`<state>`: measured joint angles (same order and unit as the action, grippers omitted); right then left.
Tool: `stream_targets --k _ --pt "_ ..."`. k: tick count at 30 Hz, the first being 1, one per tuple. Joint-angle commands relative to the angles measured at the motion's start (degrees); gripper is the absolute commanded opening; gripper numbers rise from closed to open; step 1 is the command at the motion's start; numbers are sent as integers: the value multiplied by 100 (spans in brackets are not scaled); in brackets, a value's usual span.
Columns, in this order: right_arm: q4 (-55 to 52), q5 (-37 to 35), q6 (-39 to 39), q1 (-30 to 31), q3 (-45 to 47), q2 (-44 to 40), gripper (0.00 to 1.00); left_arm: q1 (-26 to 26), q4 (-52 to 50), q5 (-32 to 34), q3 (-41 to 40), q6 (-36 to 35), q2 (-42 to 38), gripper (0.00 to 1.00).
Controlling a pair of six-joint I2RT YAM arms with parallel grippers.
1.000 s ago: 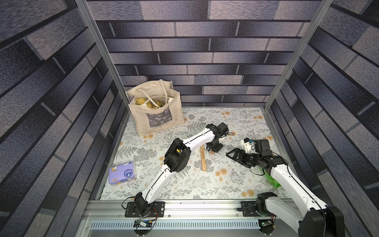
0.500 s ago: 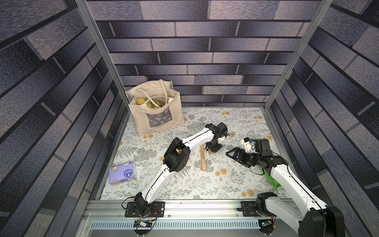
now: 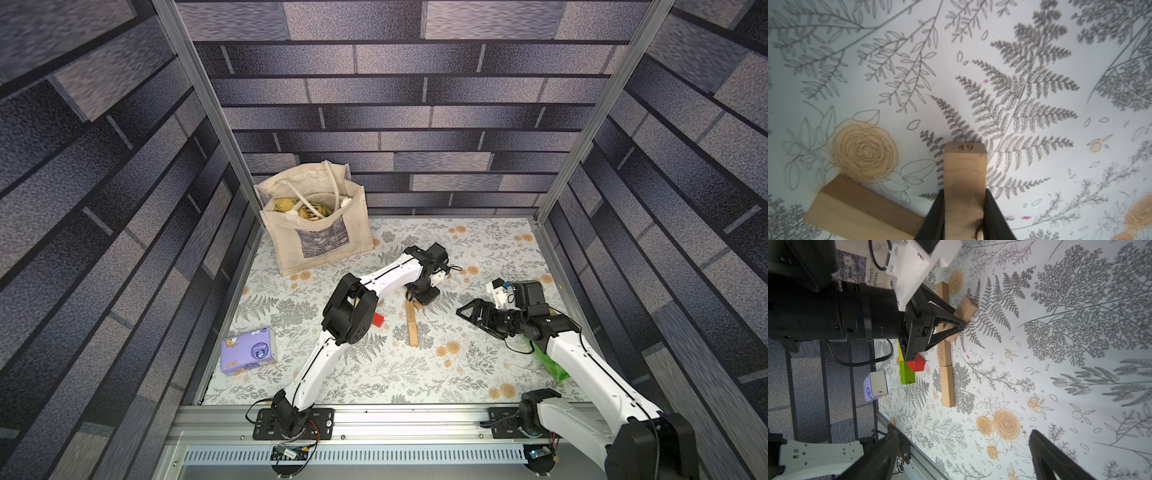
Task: Assemble the letter k with building blocks
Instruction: Assemble the building block at the center of the board.
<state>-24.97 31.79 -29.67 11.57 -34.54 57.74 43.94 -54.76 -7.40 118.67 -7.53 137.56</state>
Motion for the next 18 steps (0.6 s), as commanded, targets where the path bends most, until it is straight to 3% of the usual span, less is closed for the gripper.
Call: stream_targets --k 1,18 --pt "119 -95 -55 90 -16 64 100 -8 31 -148 -64 -174 -218 23" --pt "274 -177 -32 307 -143 431 100 -136 -8 -165 5 -306 -142 25"
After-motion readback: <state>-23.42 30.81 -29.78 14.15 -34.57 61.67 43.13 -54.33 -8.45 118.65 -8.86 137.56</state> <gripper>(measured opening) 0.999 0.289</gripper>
